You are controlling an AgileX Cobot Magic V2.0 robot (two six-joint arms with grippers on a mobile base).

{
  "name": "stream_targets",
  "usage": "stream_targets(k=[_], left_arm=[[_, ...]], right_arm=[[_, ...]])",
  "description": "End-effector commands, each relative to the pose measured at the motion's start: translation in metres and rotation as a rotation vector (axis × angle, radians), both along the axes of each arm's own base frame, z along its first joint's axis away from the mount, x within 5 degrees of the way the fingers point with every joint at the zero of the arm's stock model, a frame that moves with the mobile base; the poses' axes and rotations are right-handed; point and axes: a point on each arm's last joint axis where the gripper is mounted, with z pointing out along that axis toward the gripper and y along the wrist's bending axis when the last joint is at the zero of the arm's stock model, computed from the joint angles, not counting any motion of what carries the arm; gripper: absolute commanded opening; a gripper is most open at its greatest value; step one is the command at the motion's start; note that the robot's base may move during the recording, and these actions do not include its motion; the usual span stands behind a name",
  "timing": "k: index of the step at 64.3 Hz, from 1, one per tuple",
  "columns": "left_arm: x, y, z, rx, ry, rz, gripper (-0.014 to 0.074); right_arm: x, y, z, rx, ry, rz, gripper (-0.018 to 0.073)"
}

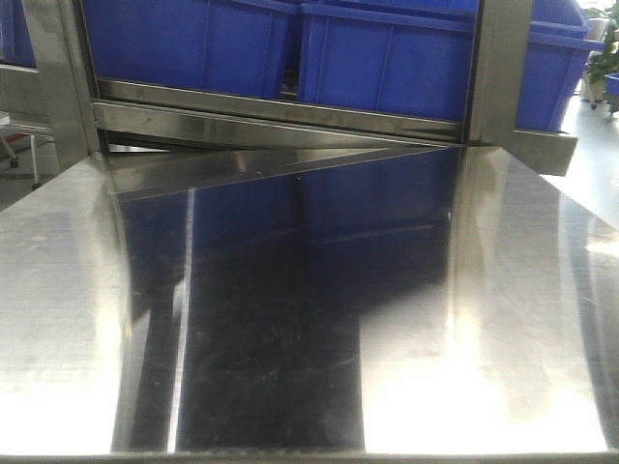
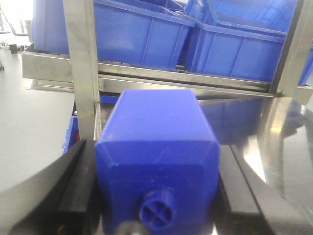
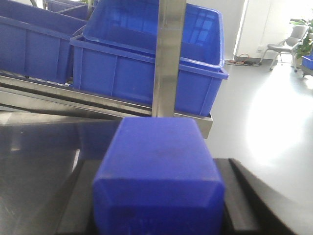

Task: Pick and sort blue part to right shelf
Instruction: 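Drive the base back and turn away from the table holding both blocks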

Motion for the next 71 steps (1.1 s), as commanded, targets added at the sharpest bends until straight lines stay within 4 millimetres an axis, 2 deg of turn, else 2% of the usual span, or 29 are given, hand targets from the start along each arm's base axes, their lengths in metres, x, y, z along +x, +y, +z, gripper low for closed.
stream_targets(k=[1, 71], left_arm=[[-0.0005, 0.0017, 0.0167, -0.033, -0.101, 0.020, 0.0388], [-0.0005, 0.0017, 0.0167, -0.033, -0.101, 0.020, 0.0388]], right_arm=[[-0.0018, -0.0002, 0.0177, -0.012, -0.114, -0.004, 0.0411], [-0.0018, -0.0002, 0.0177, -0.012, -0.114, -0.004, 0.0411]])
